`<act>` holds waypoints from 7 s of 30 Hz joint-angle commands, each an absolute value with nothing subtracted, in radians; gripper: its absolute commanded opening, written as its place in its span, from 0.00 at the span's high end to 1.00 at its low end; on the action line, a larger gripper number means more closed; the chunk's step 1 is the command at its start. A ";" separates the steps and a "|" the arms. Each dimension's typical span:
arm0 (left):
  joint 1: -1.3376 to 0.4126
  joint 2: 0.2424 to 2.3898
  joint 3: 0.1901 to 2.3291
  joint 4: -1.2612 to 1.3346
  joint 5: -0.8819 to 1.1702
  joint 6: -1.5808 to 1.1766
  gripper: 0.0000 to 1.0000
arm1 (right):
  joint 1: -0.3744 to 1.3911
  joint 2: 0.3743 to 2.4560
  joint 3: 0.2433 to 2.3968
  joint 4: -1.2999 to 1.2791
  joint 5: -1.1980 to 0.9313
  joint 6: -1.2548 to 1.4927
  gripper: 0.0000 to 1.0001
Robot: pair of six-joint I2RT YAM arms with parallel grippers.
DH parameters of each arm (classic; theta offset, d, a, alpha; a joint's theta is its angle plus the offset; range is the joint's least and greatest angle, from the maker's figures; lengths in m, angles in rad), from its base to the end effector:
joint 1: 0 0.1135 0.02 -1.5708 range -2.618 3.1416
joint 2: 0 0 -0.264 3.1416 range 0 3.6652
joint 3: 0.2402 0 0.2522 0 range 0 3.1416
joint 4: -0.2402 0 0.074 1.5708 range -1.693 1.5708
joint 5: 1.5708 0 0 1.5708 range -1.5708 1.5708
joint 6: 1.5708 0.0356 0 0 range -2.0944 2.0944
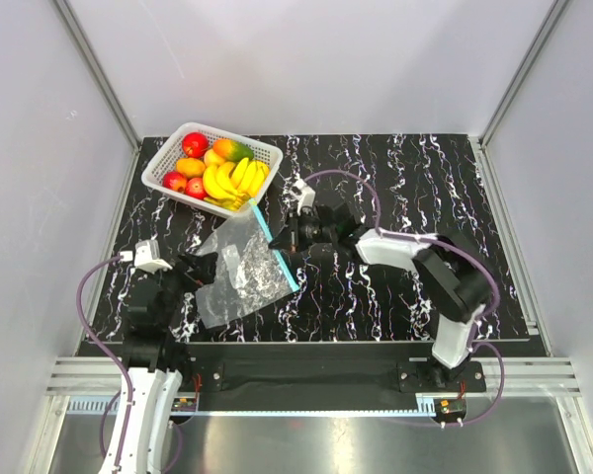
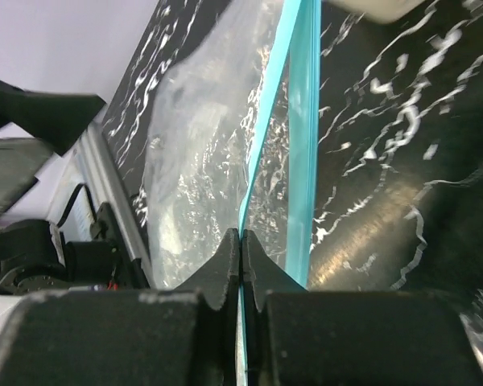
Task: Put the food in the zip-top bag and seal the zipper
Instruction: Pick up the zipper food storage bag at the center of the board, then open the zipper of the food storage bag.
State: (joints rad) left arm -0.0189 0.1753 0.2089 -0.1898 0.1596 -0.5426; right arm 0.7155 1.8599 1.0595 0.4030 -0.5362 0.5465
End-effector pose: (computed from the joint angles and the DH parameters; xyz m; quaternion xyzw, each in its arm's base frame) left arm 0.1105 -0.0077 0.2108 -0.1461 0.7453 -0.2377 0.6056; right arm 0.2940 0.2796 0.1921 -0.2139 0.7878 0.4931 0.3009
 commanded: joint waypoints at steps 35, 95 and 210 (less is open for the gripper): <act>-0.479 0.509 0.583 -0.179 -0.051 -0.683 0.01 | 0.982 1.614 1.466 -0.603 0.508 0.192 0.92; -0.850 0.931 0.772 -0.003 -0.351 -0.212 0.49 | 0.982 1.721 1.888 -0.818 0.344 0.741 1.00; -0.807 1.279 0.876 0.097 0.003 -0.561 0.86 | 0.937 1.526 1.591 -1.009 0.474 0.486 1.00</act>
